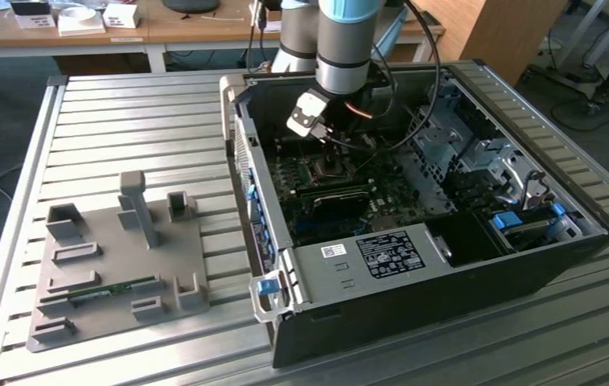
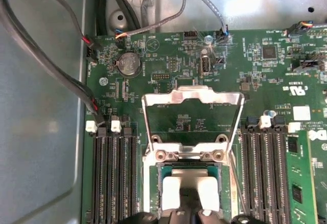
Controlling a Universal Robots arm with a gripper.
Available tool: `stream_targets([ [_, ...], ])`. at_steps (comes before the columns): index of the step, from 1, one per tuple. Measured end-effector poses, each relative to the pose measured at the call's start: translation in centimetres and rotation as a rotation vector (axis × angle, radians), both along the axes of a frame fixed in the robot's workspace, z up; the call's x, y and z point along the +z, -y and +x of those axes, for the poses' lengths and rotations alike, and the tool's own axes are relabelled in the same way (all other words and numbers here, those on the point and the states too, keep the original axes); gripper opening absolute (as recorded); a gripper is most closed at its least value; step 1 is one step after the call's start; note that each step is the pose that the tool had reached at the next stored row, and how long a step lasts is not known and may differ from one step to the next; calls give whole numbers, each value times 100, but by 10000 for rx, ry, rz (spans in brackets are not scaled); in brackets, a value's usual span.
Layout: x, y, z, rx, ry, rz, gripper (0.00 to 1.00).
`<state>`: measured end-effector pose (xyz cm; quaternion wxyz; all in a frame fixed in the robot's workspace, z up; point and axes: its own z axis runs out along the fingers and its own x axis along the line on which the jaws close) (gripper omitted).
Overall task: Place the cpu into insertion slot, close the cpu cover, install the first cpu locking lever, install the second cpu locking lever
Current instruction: 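Place the cpu into insertion slot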
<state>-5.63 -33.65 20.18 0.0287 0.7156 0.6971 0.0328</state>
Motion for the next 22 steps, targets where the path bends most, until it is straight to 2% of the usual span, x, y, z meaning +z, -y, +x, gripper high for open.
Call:
stream_targets([
  [3, 62, 2, -1, -1, -4, -8, 11],
  [11, 306, 2, -1, -1, -6, -11, 11],
  [22, 586, 2, -1, -1, -7, -12, 11],
])
